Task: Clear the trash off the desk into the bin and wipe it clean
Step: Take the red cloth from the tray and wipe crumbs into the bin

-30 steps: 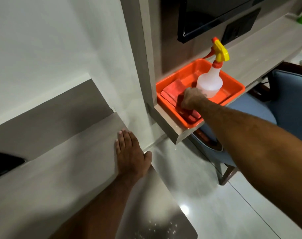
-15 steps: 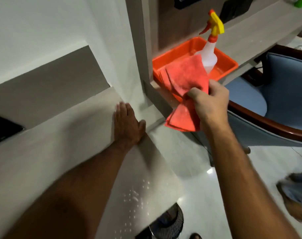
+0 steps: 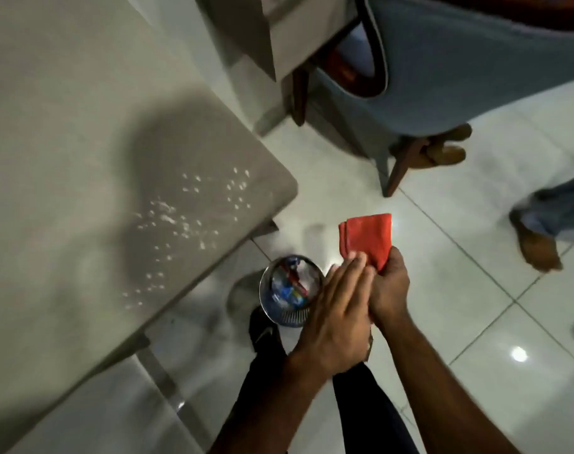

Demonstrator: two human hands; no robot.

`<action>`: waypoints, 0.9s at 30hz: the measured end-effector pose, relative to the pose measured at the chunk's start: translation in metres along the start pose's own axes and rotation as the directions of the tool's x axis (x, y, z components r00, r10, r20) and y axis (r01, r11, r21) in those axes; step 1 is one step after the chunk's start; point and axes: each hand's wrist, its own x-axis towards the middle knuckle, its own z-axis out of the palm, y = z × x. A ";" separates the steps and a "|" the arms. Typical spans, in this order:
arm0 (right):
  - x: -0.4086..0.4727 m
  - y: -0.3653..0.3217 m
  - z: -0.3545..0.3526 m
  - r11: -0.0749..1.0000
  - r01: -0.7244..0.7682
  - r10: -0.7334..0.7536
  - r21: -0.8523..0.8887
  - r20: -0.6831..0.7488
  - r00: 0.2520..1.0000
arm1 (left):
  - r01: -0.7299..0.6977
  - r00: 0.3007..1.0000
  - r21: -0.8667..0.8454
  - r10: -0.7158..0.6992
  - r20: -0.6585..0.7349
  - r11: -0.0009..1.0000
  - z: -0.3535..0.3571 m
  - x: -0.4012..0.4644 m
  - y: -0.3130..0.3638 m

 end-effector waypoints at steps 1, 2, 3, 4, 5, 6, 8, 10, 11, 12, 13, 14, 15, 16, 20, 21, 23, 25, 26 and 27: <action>0.005 0.029 0.003 0.996 -0.048 0.049 -0.074 0.017 0.999 | 0.109 0.993 0.000 -0.109 0.037 0.994 0.018 -0.024 -0.014; 0.012 0.056 0.006 0.987 -0.084 0.089 -0.138 0.032 0.996 | 0.220 0.974 0.009 -0.220 0.058 0.975 0.036 -0.045 -0.031; 0.016 0.081 0.010 0.978 -0.105 0.115 -0.182 0.042 0.992 | 0.317 0.945 0.023 -0.318 0.077 0.948 0.053 -0.066 -0.051; 0.020 0.103 0.016 0.970 -0.115 0.130 -0.215 0.060 0.990 | 0.405 0.906 0.054 -0.409 0.107 0.913 0.068 -0.085 -0.071; 0.024 0.120 0.022 0.966 -0.113 0.136 -0.235 0.086 0.987 | 0.476 0.861 0.109 -0.487 0.143 0.873 0.080 -0.099 -0.089; 0.027 0.138 0.030 0.960 -0.121 0.152 -0.251 0.107 0.983 | 0.530 0.813 0.170 -0.555 0.176 0.831 0.094 -0.114 -0.107; 0.034 0.168 0.048 0.955 -0.130 0.169 -0.265 0.129 0.977 | 0.642 0.713 0.231 -0.680 0.170 0.731 0.122 -0.137 -0.141; 0.039 0.190 0.066 0.954 -0.128 0.172 -0.271 0.144 0.975 | 0.818 0.526 0.191 -0.841 0.128 0.542 0.142 -0.150 -0.170; 0.041 0.200 0.074 0.953 -0.132 0.178 -0.272 0.154 0.972 | 0.909 0.378 0.141 -0.918 0.118 0.392 0.154 -0.154 -0.185; 0.043 0.208 0.082 0.953 -0.134 0.183 -0.271 0.166 0.969 | 0.977 0.194 0.069 -0.973 0.127 0.203 0.165 -0.156 -0.199; 0.045 0.215 0.089 0.955 -0.129 0.182 -0.267 0.187 0.965 | 0.999 0.000 -0.045 -0.983 0.182 -0.009 0.175 -0.156 -0.211; 0.046 0.222 0.095 0.959 -0.126 0.184 -0.255 0.219 0.958 | 0.963 -0.151 -0.175 -0.946 0.286 -0.206 0.184 -0.156 -0.219; 0.046 0.225 0.099 0.963 -0.117 0.181 -0.241 0.262 0.948 | 0.892 -0.218 -0.281 -0.882 0.418 -0.354 0.190 -0.151 -0.221; 0.046 0.227 0.102 0.968 -0.108 0.178 -0.228 0.315 0.932 | 0.826 -0.208 -0.358 -0.826 0.525 -0.435 0.192 -0.147 -0.221; 0.049 0.211 0.095 0.969 -0.109 0.194 -0.222 0.409 0.891 | 0.762 -0.130 -0.480 -0.828 0.545 -0.435 0.179 -0.130 -0.207; 0.050 0.200 0.087 0.968 -0.114 0.198 -0.222 0.405 0.893 | 0.754 -0.111 -0.500 -0.832 0.543 -0.427 0.169 -0.123 -0.200; 0.045 0.170 0.067 0.973 -0.111 0.187 -0.201 0.410 0.893 | 0.732 -0.097 -0.527 -0.832 0.546 -0.432 0.138 -0.108 -0.175; 0.028 0.132 0.045 0.984 -0.097 0.154 -0.152 0.430 0.890 | 0.721 -0.089 -0.541 -0.832 0.547 -0.433 0.098 -0.099 -0.143; 0.016 0.108 0.032 0.988 -0.079 0.129 -0.130 0.439 0.889 | 0.714 -0.074 -0.553 -0.831 0.551 -0.430 0.072 -0.094 -0.126; 0.003 0.085 0.018 0.991 -0.064 0.111 -0.120 0.445 0.888 | 0.709 -0.056 -0.560 -0.825 0.562 -0.429 0.046 -0.089 -0.107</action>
